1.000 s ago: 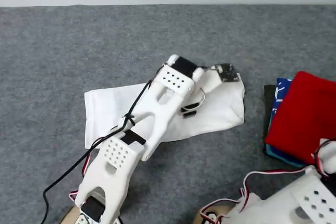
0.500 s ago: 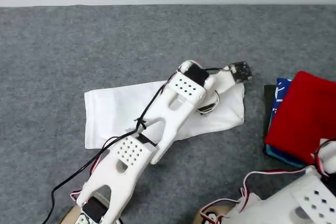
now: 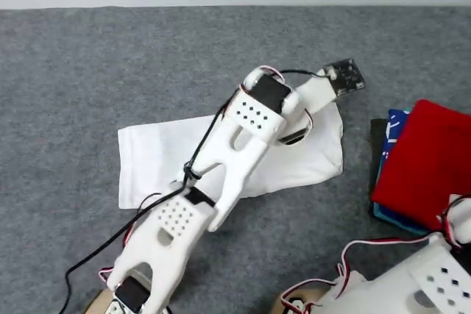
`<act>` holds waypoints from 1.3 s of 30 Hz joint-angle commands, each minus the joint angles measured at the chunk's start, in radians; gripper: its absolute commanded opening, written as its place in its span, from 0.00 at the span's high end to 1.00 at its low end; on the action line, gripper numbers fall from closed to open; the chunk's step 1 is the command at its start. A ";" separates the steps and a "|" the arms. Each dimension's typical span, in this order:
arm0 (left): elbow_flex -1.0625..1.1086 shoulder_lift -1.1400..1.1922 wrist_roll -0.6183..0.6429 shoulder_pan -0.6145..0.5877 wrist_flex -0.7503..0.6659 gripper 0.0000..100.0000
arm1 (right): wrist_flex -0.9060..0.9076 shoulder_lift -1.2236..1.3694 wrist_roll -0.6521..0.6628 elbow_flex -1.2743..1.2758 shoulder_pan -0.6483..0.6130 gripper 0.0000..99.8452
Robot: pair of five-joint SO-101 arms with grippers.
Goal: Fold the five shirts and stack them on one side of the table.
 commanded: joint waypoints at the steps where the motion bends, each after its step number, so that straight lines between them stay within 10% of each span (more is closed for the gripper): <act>1: 0.142 -0.189 0.057 -0.044 0.032 0.89 | 0.038 -0.012 -0.011 -0.006 -0.005 0.99; 20: 0.954 -0.643 0.232 -0.847 0.026 0.78 | 0.038 -0.012 -0.006 0.000 -0.007 0.99; 39: 0.845 -0.233 0.292 -0.865 -0.092 0.75 | 0.038 -0.012 -0.005 -0.003 -0.002 0.99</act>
